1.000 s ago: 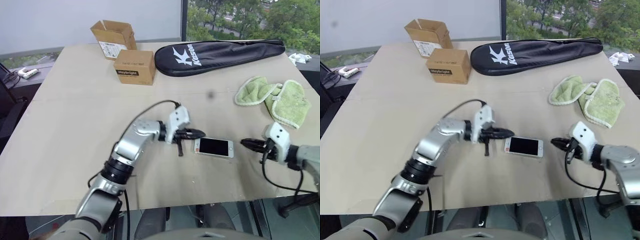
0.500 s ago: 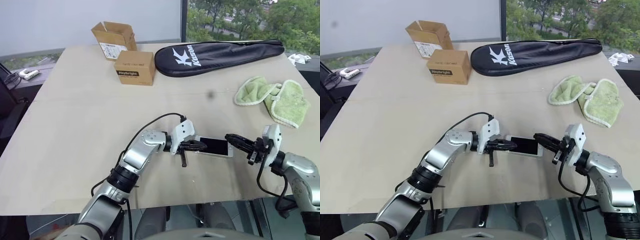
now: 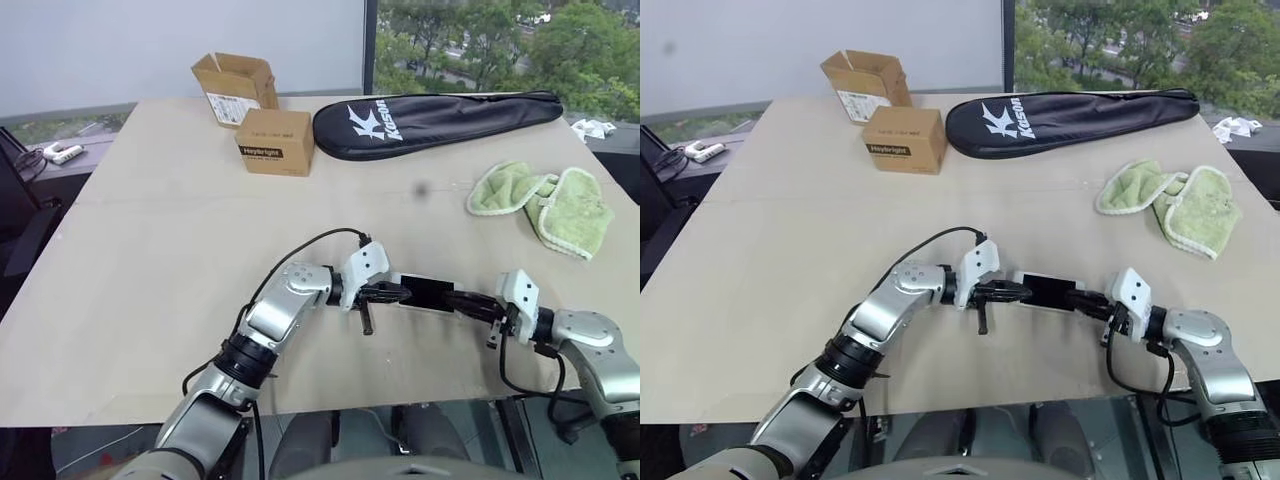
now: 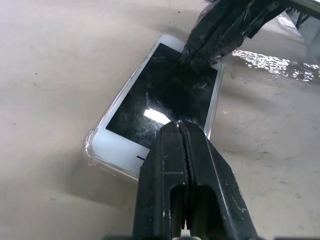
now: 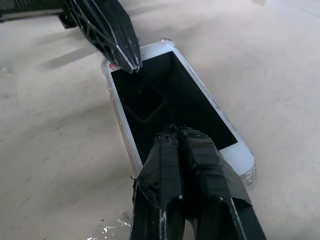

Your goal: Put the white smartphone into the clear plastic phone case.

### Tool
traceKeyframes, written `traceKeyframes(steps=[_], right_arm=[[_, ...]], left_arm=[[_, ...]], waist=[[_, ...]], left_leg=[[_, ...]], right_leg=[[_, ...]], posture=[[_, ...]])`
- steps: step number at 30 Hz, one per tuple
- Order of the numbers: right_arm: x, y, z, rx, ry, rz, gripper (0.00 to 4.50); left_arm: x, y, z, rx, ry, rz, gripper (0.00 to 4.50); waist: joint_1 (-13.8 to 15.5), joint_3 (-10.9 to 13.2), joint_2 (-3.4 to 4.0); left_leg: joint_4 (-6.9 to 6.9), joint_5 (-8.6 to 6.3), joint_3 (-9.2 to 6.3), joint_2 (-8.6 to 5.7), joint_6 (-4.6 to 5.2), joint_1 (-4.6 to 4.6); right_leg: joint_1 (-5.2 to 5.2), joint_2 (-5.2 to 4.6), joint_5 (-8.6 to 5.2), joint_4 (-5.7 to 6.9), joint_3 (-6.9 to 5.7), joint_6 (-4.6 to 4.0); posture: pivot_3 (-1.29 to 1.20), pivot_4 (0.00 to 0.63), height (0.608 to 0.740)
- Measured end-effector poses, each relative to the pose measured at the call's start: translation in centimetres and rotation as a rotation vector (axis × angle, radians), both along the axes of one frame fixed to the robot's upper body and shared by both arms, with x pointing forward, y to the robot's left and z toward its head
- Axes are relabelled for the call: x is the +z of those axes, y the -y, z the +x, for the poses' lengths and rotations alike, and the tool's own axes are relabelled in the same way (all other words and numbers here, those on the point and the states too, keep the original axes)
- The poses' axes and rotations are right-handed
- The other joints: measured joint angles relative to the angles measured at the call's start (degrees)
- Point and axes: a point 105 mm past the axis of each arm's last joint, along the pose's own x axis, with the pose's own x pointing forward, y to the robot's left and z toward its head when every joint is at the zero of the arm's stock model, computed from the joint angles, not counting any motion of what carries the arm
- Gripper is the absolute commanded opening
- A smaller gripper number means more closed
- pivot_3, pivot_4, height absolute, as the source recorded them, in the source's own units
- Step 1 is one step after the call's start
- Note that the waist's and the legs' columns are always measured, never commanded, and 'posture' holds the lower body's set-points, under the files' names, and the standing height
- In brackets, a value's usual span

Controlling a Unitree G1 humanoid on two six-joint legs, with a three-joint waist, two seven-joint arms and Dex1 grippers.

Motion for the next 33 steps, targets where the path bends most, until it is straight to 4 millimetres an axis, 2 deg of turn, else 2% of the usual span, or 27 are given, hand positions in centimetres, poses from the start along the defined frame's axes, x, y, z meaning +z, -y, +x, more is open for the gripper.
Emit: traceKeyframes(steps=[6,12,14,16,20,24,27,28,31,32,33], right_arm=[[-0.7,0.3,-0.1,-0.051,-0.151,0.033,0.02],[-0.4,0.1,0.3,-0.213,-0.428,0.268,0.02],[-0.3,0.0,0.4,-0.234,-0.465,0.294,0.02],[-0.2,-0.1,0.4,-0.235,-0.458,0.290,0.02],[0.4,-0.1,0.2,-0.200,-0.314,0.313,0.02],[1.2,0.0,-0.4,-0.137,-0.191,0.317,0.02],[2.7,1.3,-0.1,-0.139,-0.083,0.307,1.00],[3.5,2.3,0.0,-0.136,-0.043,0.289,1.47],[5.2,5.1,0.2,-0.170,0.033,0.245,2.95],[5.5,5.6,0.1,-0.154,0.041,0.231,3.64],[5.4,5.9,-0.1,-0.153,0.038,0.224,3.89]], left_arm=[[-0.1,0.0,0.0,0.003,-0.001,-0.002,0.00],[-0.5,-0.2,0.1,0.011,-0.014,0.004,0.00],[-0.5,-0.2,0.1,0.010,-0.013,0.004,0.00],[-0.4,0.0,0.1,0.007,-0.010,-0.001,0.00],[-0.1,-0.1,0.3,0.016,0.003,-0.018,0.00],[1.6,-0.2,0.5,0.030,0.031,-0.112,0.00],[4.0,-1.4,0.1,0.045,0.049,-0.238,0.90],[4.9,-2.7,-0.3,0.058,0.069,-0.268,1.37],[5.1,-6.5,-0.5,0.128,0.079,-0.250,2.79],[4.9,-7.8,-0.9,0.162,0.078,-0.249,3.53],[4.8,-8.2,-1.1,0.170,0.076,-0.248,3.77]], waist=[[0.3,-0.7,-0.31],[0.4,-0.8,-0.32],[0.1,-0.7,-0.25],[0.1,-0.7,-0.25],[0.0,-0.4,0.04],[-0.1,0.0,0.55],[-0.1,0.1,0.71],[-0.3,0.1,0.78],[0.0,0.2,0.83],[0.1,0.2,0.85],[0.1,0.2,0.87]], left_leg=[[-0.05,-0.03,-0.11,0.02,0.03,0.31],[-0.16,-0.07,-0.12,0.06,0.08,0.33],[-0.16,-0.07,-0.04,0.06,0.09,0.33],[-0.17,-0.08,-0.05,0.05,0.10,0.32],[-0.21,-0.08,0.02,0.04,0.10,0.07],[-0.18,-0.07,0.06,-0.01,0.11,-0.65],[-0.17,-0.05,0.10,-0.01,0.08,-1.15],[-0.17,-0.05,0.12,0.00,0.07,-1.36],[-0.22,-0.05,0.09,0.00,0.07,-1.50],[-0.23,-0.06,0.10,0.00,0.09,-1.51],[-0.23,-0.06,0.12,-0.01,0.09,-1.51]], right_leg=[[0.36,-0.05,-0.15,-0.15,-0.07,-0.22],[0.38,-0.16,-0.17,-0.21,-0.04,-0.21],[0.36,-0.23,-0.17,-0.21,0.00,-0.20],[0.36,-0.23,-0.18,-0.23,-0.03,-0.19],[0.07,-0.11,-0.14,-0.23,-0.01,0.10],[-0.67,-0.11,0.09,-0.17,0.01,-0.01],[-1.27,-0.15,0.12,-0.06,0.10,-0.05],[-1.50,-0.16,0.12,-0.04,0.14,-0.05],[-1.66,-0.15,0.12,-0.04,0.10,-0.07],[-1.66,-0.15,0.12,-0.05,0.10,-0.07],[-1.66,-0.17,0.12,-0.08,0.11,-0.07]], posture=[[0.00,0.150,0.740],[0.00,0.150,0.740],[0.00,0.150,0.740],[0.00,0.150,0.740],[0.00,0.150,0.740],[0.00,0.150,0.740],[0.00,0.150,0.740],[0.00,0.150,0.740],[0.00,0.150,0.740],[0.00,0.150,0.740],[0.00,0.150,0.740]])
